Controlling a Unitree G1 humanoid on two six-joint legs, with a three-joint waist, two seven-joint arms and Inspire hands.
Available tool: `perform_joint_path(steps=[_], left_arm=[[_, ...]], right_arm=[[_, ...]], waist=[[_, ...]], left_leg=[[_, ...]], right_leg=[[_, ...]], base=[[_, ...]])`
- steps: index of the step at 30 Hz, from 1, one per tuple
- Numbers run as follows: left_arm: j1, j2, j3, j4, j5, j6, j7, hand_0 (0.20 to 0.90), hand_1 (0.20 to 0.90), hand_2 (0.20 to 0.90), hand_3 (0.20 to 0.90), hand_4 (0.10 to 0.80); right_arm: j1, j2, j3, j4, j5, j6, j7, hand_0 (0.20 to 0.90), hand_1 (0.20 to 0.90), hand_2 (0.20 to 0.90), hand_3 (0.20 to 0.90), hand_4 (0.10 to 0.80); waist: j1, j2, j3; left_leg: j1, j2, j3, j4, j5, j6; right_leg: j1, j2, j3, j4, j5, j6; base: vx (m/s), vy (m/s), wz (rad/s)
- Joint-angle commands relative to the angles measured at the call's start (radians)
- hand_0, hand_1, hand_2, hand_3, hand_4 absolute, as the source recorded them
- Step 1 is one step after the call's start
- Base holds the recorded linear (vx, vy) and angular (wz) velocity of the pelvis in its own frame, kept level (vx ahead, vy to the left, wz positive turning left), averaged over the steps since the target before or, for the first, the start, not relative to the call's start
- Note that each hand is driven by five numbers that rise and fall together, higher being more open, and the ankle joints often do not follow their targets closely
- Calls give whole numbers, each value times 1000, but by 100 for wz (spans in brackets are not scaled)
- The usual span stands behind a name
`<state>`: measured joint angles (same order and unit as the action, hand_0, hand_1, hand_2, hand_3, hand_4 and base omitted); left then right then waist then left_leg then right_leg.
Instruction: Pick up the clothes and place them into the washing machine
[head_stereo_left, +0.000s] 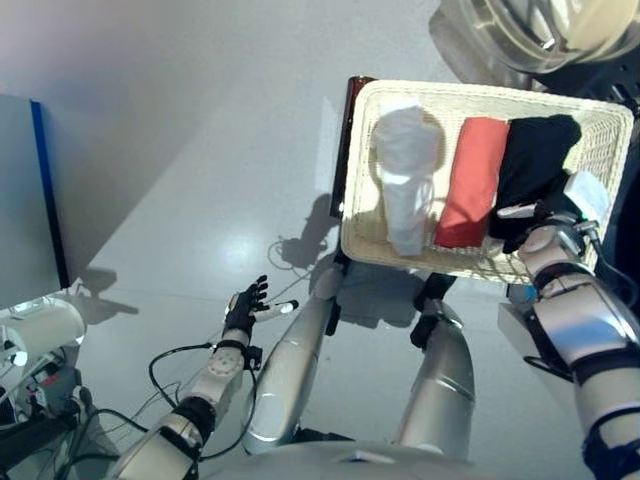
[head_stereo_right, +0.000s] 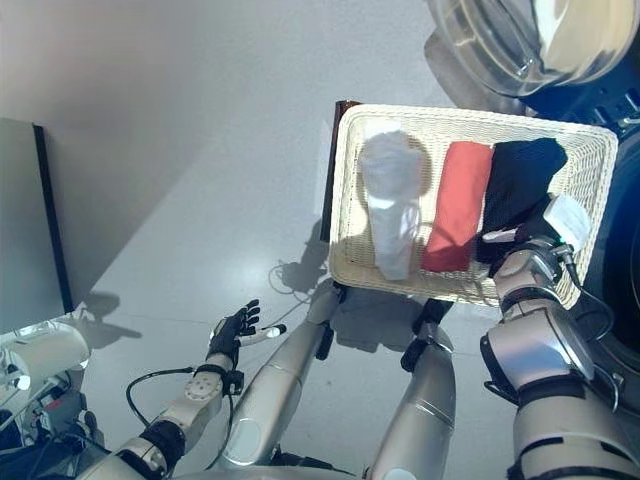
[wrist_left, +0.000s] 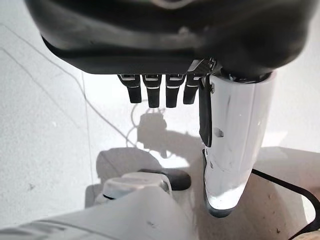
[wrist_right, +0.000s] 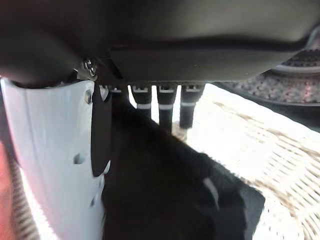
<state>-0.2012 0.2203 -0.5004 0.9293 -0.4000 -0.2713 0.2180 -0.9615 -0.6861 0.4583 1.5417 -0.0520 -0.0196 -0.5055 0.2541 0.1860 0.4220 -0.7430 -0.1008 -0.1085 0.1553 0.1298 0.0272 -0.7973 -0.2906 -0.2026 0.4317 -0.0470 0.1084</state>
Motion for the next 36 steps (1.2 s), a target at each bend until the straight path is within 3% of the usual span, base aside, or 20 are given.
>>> perform_joint_path(steps=[1,9,11,18,22,25,27,32,36], left_arm=[[89,31,-2,-3,17,-28,27,900,900,900,900,800],[96,25,-9,10,10,-27,22,900,900,900,900,800],[97,25,-5,17,7,-27,23,900,900,900,900,800],[87,28,11,15,-17,-54,38,900,900,900,900,800],[69,13,27,45,-44,-77,58,900,900,900,900,800],[63,-2,31,71,-63,-84,63,900,900,900,900,800],[77,-9,38,78,-69,-86,63,900,900,900,900,800],[108,-5,74,93,-68,-91,50,900,900,900,900,800],[109,-7,81,135,-52,-93,50,900,900,900,900,800]], right_arm=[[11,-49,11,-12,-24,11,4,200,200,200,200,300],[26,-53,-13,-27,-4,10,-2,200,200,200,200,300],[32,-59,-49,-41,46,-5,-15,200,200,200,200,300],[137,48,-341,-198,526,-221,-53,200,200,200,200,300],[259,219,-526,-383,796,-426,-84,200,200,200,200,300],[286,288,-569,-439,890,-504,-85,200,200,200,200,300],[301,334,-588,-485,928,-539,-83,200,200,200,200,300],[339,338,-591,-551,909,-563,-77,200,200,200,200,300],[315,301,-597,-538,892,-570,-97,200,200,200,200,300]], waist=[[8,73,-21],[-14,75,-30],[-29,72,-33],[-90,22,-26],[-135,-28,-8],[-158,-48,-2],[-164,-51,-5],[-178,-54,-10],[-181,-43,-32]], left_leg=[[-65,-15,25,123,-94,-68],[-6,-6,40,91,-89,-73],[9,-1,52,76,-57,-68],[38,23,72,97,-81,-58],[20,47,84,208,-135,-35],[-12,56,77,317,-185,-17],[-14,60,64,406,-262,-5],[-54,72,59,563,-345,16],[-63,80,64,608,-389,8]], right_leg=[[94,36,41,-80,18,-26],[150,39,50,-127,37,-18],[165,45,50,-157,78,-24],[192,75,80,-175,82,-26],[161,111,121,-106,51,-39],[136,138,138,-29,10,-59],[126,159,154,63,-59,-64],[87,178,152,200,-132,-81],[69,181,145,237,-161,-79]], base=[[21,27,-3],[-4,14,-6],[-87,65,-16],[-16,-7,-18],[-43,-11,-37],[-43,-38,-59],[103,-6,-30],[11,-35,-27],[13,-19,1]])
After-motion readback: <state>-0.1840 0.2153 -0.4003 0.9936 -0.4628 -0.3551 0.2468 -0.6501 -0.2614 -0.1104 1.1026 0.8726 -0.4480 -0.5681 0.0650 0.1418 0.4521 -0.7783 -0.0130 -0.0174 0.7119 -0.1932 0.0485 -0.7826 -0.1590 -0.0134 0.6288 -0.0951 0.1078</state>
